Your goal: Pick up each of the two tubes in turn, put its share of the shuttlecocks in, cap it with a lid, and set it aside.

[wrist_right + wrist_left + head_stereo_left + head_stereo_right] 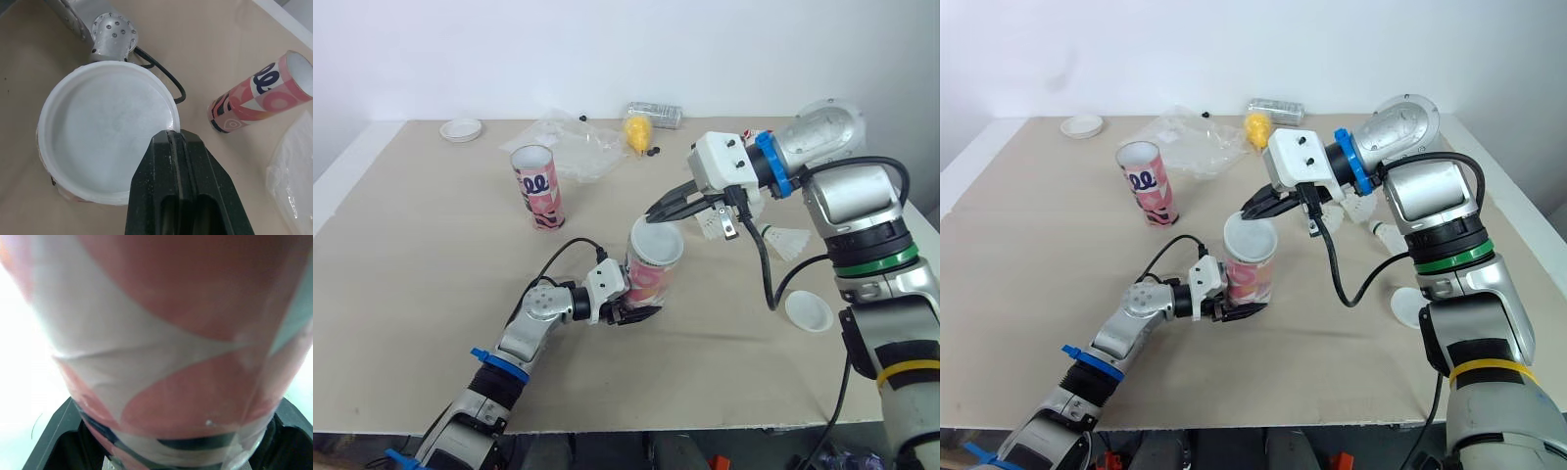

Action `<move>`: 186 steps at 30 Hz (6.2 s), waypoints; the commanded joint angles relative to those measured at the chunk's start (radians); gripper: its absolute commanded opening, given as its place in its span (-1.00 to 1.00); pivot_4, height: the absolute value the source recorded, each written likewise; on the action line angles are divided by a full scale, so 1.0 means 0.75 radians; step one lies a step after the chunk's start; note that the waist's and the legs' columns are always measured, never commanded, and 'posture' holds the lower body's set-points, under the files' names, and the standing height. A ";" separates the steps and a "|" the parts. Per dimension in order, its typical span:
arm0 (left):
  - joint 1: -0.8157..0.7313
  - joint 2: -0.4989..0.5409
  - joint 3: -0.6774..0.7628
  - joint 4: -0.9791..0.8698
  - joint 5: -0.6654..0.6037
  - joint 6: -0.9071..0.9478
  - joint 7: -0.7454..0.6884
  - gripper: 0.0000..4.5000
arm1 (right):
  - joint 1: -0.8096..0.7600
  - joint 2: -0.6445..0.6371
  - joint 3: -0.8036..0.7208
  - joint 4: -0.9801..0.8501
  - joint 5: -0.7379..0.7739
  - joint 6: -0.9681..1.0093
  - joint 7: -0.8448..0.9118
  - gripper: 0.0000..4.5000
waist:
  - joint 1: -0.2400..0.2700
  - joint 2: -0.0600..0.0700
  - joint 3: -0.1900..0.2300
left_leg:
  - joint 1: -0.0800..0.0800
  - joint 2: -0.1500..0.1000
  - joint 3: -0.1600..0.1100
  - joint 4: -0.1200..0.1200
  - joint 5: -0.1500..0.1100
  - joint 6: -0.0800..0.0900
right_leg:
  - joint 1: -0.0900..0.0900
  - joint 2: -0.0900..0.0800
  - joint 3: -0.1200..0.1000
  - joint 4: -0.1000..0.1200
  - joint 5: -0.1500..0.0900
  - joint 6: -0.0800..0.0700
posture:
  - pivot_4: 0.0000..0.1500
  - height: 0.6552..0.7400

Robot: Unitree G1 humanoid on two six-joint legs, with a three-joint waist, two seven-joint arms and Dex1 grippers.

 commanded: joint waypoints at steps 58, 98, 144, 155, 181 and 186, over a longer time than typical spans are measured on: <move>0.037 0.001 0.001 0.029 0.017 0.088 0.022 0.36 | 0.156 -0.006 0.001 -0.233 0.191 0.598 -0.079 -0.99 | -0.001 0.000 0.000 | 0.001 0.000 -0.001 -0.002 0.000 0.000 | -0.001 0.000 0.000 0.000 -0.001 -0.001 | 1.00 1.00; 0.037 0.018 0.041 -0.017 -0.046 0.110 0.004 0.84 | 0.714 -0.071 -0.666 -0.216 0.394 0.478 -0.349 -0.18 | -0.006 0.004 -0.012 | 0.001 -0.001 -0.002 -0.015 -0.001 -0.001 | -0.002 0.000 -0.001 -0.002 -0.004 0.004 | 1.00 1.00; 0.189 0.272 0.205 -0.340 -0.327 0.077 -0.292 1.00 | 0.897 0.324 -0.229 0.127 0.152 -0.203 -0.295 0.97 | -0.002 -0.007 -0.007 | 0.001 0.001 -0.004 -0.015 -0.001 -0.002 | -0.001 0.002 -0.002 -0.002 -0.005 0.002 | 1.00 1.00; 0.212 0.278 0.211 -0.349 -0.320 0.094 -0.274 1.00 | 0.803 0.376 -0.188 0.260 0.123 -0.290 -0.221 0.97 | -0.002 -0.007 -0.007 | 0.001 0.001 -0.004 -0.015 -0.001 -0.002 | -0.001 0.003 -0.002 -0.002 -0.004 0.002 | 1.00 1.00; 0.271 0.363 0.291 -0.372 -0.376 0.072 -0.336 1.00 | 0.774 0.467 -0.134 0.256 0.105 -0.260 -0.210 0.97 | -0.002 -0.007 -0.007 | 0.002 0.002 -0.004 -0.015 -0.001 -0.002 | -0.002 0.003 -0.002 -0.002 -0.003 0.001 | 1.00 1.00; 0.305 0.388 0.280 -0.410 -0.381 0.064 -0.385 1.00 | 0.761 0.479 -0.127 0.264 0.107 -0.258 -0.210 0.97 | -0.002 -0.007 -0.007 | 0.002 0.002 -0.004 -0.014 -0.001 -0.002 | -0.002 0.004 -0.002 -0.002 -0.003 0.000 | 1.00 1.00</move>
